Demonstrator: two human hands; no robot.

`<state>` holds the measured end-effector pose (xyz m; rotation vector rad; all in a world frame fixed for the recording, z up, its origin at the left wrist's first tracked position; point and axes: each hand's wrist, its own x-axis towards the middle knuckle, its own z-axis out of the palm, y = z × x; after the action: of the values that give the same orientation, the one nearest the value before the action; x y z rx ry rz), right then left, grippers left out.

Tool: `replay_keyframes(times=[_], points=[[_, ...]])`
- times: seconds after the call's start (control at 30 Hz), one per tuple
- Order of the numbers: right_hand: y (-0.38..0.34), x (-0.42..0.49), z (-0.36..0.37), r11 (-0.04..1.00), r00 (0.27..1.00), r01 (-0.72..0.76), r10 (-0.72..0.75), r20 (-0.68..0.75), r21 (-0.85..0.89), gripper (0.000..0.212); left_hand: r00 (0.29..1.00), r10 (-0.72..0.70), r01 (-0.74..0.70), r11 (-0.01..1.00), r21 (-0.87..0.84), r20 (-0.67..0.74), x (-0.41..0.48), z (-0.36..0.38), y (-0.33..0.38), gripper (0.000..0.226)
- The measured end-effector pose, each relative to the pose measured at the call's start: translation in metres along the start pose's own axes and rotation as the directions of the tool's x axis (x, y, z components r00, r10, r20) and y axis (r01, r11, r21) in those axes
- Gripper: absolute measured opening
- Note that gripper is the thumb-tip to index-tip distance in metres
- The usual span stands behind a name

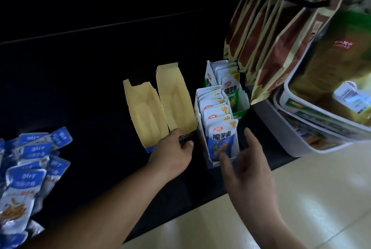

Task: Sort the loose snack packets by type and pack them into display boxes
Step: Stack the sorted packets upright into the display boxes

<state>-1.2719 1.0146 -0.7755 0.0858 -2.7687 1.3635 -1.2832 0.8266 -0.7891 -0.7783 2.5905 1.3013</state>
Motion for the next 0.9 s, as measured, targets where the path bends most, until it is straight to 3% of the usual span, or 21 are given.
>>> replay_keyframes(times=[0.17,0.3,0.5,0.7,0.77,0.9], points=[[0.018,-0.015,0.012,0.999,0.997,0.02,-0.023,0.07,0.043,0.053,1.0,0.023,-0.023,0.999,-0.048,-0.005,-0.009,0.011,-0.013,0.024],[0.017,-0.008,0.022,0.998,0.993,0.055,-0.053,0.107,-0.018,0.059,0.995,0.079,-0.079,0.997,0.012,-0.06,-0.024,0.011,-0.027,0.029],[-0.002,0.016,0.025,0.999,0.945,0.012,0.001,0.326,-0.036,0.068,0.98,0.181,-0.177,0.983,0.045,-0.082,-0.044,0.012,-0.038,0.03],[0.003,0.053,0.036,0.98,0.902,-0.125,0.047,0.43,0.156,0.081,0.964,0.266,-0.264,0.962,0.063,-0.021,-0.066,0.006,-0.049,0.027],[0.003,0.059,0.037,0.968,0.906,-0.166,0.075,0.416,0.188,0.073,0.96,0.278,-0.277,0.96,0.044,-0.034,-0.071,0.001,-0.053,0.026],[-0.003,0.037,0.039,0.975,0.967,-0.125,0.078,0.242,0.185,0.027,0.967,0.232,-0.24,0.967,-0.079,-0.102,-0.067,-0.01,-0.059,0.022]])
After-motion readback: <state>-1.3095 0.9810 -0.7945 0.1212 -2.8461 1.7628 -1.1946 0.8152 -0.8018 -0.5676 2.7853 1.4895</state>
